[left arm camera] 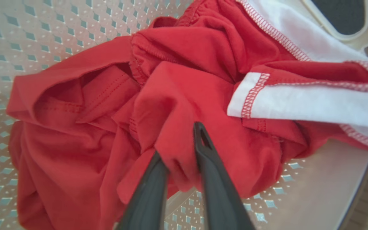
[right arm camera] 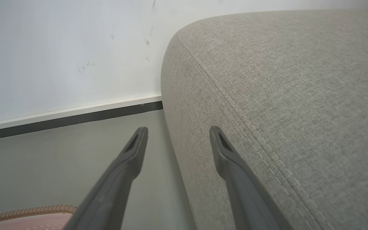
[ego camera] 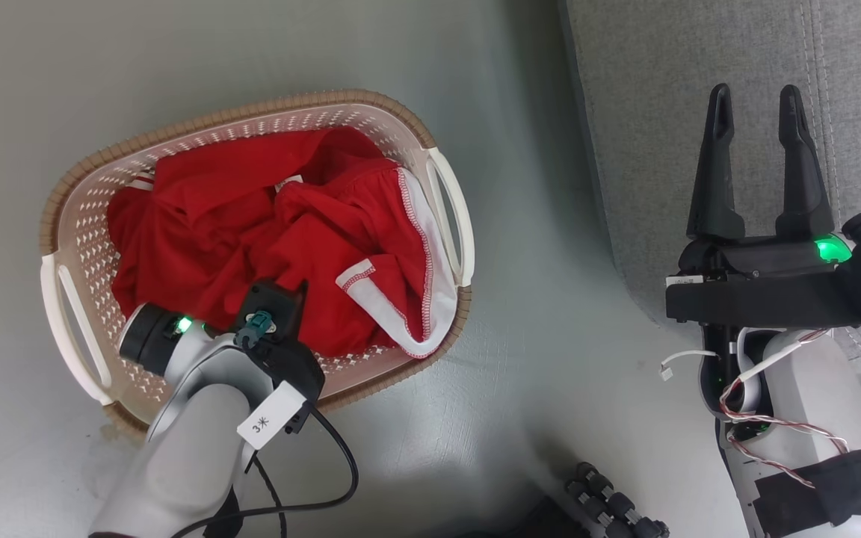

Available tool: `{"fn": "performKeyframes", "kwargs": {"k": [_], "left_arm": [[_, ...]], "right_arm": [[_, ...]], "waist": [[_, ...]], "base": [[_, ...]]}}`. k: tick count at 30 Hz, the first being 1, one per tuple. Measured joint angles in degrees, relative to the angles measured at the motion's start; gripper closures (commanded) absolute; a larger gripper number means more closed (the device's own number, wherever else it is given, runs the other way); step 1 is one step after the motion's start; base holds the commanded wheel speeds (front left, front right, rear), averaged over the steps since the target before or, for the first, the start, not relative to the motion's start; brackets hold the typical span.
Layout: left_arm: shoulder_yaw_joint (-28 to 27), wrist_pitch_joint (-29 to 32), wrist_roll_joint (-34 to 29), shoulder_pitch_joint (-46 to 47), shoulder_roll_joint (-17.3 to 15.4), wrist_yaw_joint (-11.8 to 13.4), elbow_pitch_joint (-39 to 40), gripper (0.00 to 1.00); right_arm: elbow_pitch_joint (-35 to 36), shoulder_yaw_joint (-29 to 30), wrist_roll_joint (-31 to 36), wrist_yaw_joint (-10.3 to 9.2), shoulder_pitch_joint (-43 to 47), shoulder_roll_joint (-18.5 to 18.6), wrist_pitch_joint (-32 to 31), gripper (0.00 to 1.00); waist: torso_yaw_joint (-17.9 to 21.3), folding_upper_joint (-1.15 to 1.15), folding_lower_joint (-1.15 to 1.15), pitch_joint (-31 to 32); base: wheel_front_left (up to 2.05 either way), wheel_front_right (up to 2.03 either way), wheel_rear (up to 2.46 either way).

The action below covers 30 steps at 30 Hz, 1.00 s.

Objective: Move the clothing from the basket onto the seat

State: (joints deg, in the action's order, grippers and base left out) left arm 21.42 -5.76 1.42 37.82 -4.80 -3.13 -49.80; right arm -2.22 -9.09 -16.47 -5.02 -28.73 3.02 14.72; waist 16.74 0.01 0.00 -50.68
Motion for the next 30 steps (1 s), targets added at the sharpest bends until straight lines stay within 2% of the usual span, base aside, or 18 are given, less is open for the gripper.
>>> {"fn": "performKeyframes", "kwargs": {"k": [2,3,4,16,30], "left_arm": [[0.4,-0.6,0.0,0.4,0.0,-0.4,-0.4,0.92],[0.5,-1.1,0.0,0.6,0.1,-0.4,-0.5,0.92],[0.7,-1.5,0.0,0.7,0.2,-0.5,-0.7,1.0],[1.4,-7.0,1.5,1.0,1.3,-2.2,-0.9,1.0],[1.8,-8.5,4.3,0.4,1.7,-3.0,3.0,1.0]], "right_arm": [[-0.3,0.0,0.0,0.0,0.0,0.0,0.0,0.0],[-0.6,0.0,0.0,0.0,0.0,0.0,0.0,0.0],[-0.8,0.1,0.0,-0.01,0.0,0.0,0.0,0.0],[-4.0,1.5,0.0,-0.01,0.0,-0.1,0.0,0.0],[-8.1,4.1,1.4,1.0,0.4,0.1,0.0,0.0]], "waist": [[0.1,0.0,0.0,0.1],[0.1,0.0,0.0,0.2],[0.1,0.0,0.0,0.4],[-1.5,-0.01,0.0,4.4],[-5.3,-0.01,0.0,13.8]], "base": [[0.0,0.0,0.0],[0.0,0.0,0.0],[0.0,0.0,0.0],[0.0,0.0,0.0],[0.0,0.0,0.0]]}}
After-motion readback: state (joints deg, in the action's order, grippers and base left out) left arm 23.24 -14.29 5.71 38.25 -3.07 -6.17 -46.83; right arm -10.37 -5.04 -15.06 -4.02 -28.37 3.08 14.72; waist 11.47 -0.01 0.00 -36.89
